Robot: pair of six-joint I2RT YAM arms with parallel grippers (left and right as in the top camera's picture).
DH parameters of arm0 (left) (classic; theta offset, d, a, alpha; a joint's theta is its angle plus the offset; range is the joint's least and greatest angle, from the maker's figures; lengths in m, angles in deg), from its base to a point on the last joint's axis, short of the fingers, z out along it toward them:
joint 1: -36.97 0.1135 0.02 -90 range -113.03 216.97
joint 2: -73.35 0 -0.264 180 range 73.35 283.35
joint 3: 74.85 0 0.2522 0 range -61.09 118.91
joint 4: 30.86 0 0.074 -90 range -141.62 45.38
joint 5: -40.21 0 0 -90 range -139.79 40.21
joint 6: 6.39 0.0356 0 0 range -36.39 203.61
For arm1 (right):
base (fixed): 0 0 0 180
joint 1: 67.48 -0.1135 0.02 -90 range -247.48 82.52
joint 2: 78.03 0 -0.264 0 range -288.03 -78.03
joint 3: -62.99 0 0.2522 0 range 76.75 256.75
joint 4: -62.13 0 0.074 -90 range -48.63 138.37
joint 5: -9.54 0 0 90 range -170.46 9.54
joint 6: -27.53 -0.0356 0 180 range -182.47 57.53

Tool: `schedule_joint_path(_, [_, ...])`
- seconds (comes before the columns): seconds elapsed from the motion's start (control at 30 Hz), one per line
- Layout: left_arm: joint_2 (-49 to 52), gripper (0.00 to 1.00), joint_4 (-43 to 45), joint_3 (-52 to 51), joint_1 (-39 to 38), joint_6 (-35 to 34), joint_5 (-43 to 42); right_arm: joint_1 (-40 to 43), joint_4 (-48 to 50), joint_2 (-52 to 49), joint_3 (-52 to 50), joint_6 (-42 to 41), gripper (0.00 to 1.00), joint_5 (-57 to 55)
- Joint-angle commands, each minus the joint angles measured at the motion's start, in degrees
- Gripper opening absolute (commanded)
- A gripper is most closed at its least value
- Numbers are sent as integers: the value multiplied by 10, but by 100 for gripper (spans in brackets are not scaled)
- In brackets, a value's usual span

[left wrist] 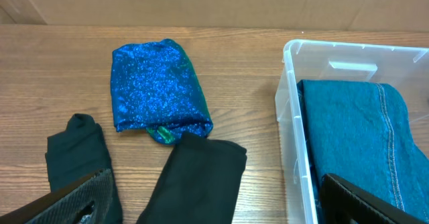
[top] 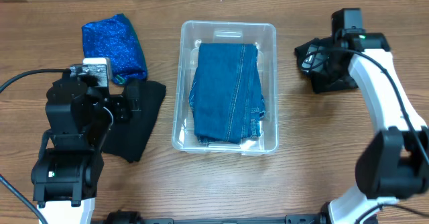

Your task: Pack container

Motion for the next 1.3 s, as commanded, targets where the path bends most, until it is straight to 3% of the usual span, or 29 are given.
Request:
schedule_joint_path(0.0, [1,100,4,14,-4,13,0,-2,26,-46,6,41,100,-46])
schedule_joint_path(0.2, [1,100,12,14,-4,13,0,-7,62,-102,6,109,100,-122])
schedule_joint_path(0.83, [1,100,31,14,-4,13,0,-42,99,-127,-18,232,100,-104])
schedule_joint_path(1.27, [1,100,35,14,-4,13,0,-42,139,-177,-20,237,100,-124])
